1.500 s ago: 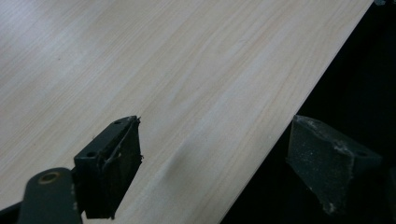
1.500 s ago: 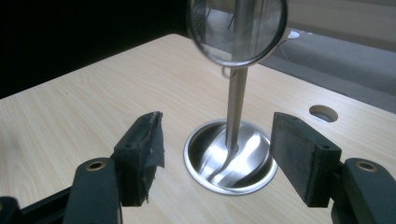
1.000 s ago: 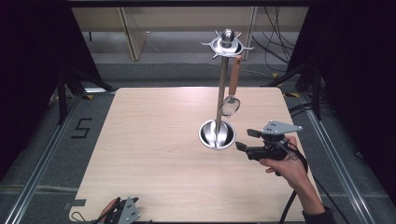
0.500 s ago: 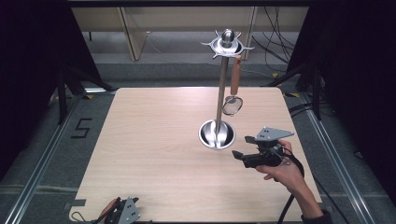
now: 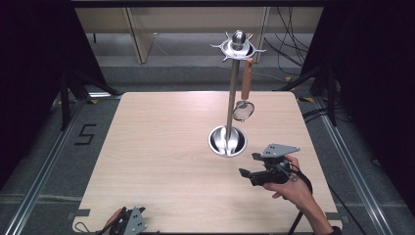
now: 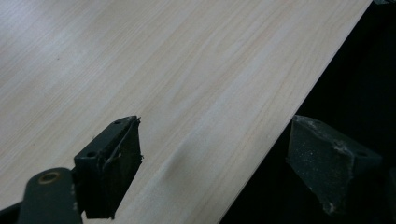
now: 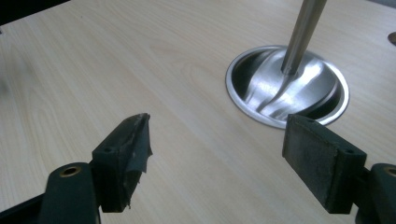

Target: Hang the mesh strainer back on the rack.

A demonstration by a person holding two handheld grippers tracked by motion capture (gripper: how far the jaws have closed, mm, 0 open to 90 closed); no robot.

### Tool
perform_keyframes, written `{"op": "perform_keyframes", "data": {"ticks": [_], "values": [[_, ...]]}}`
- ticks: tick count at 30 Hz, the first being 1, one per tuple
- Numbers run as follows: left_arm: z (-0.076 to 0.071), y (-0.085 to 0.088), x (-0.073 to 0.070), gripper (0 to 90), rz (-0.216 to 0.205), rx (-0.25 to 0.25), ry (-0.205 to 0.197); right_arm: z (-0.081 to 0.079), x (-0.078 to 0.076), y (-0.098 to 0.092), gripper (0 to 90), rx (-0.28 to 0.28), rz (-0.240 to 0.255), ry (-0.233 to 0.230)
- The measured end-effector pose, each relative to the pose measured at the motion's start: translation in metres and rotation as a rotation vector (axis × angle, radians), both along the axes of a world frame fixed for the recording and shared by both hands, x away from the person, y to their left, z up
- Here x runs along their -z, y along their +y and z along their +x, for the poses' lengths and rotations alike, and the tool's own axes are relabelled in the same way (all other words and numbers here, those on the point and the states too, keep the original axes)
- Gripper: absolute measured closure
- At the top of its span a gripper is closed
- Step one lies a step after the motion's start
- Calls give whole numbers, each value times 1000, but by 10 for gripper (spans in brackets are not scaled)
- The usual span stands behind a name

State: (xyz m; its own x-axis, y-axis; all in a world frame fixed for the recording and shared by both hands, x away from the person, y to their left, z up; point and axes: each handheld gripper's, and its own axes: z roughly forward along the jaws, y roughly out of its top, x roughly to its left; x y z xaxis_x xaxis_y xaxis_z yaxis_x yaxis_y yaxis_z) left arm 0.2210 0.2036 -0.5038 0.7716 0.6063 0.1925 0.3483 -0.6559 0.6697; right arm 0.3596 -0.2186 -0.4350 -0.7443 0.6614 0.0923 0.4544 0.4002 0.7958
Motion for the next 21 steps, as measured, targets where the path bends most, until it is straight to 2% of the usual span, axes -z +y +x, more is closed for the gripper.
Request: {"op": "perform_keyframes", "data": {"ticks": [4, 5, 8, 9, 10, 11, 12, 13, 14, 15, 16, 18, 19, 21], "values": [[0, 0, 0, 168, -1, 0, 1, -1, 7, 0, 224, -16, -6, -1], [0, 0, 0, 168, -1, -1, 0, -3, 9, 2, 210, -8, 3, 21], [0, 0, 0, 168, 0, 0, 0, -4, 15, 3, 165, -22, -5, -4], [0, 0, 0, 168, 0, -1, 0, -5, 17, 3, 157, -32, -3, 11], [0, 0, 0, 168, 1, -2, 0, -6, 19, 4, 160, -42, -3, 0], [0, 0, 0, 168, 5, 0, -1, -8, 21, 6, 159, -38, 3, 13], [0, 0, 0, 168, 2, 0, 0, -7, 23, 6, 161, -43, -11, 6], [0, 0, 0, 168, 1, 0, 0, -8, 25, 7, 161, -39, -7, 12], [0, 0, 0, 168, 1, 0, 0, -11, 26, 8, 160, -36, 1, 42], [0, 0, 0, 168, 1, 0, -1, -9, 28, 8, 160, -42, -14, 11], [0, 0, 0, 168, 4, 0, -1, -11, 29, 9, 160, -38, -4, 32], [0, 0, 0, 167, 1, 0, -1, -10, 32, 9, 160, -52, -15, 17], [0, 0, 0, 168, 3, -2, 0, -11, 33, 9, 160, -52, -13, 32], [0, 0, 0, 168, 5, 0, -1, -12, 35, 8, 160, -48, -24, 27]]}}
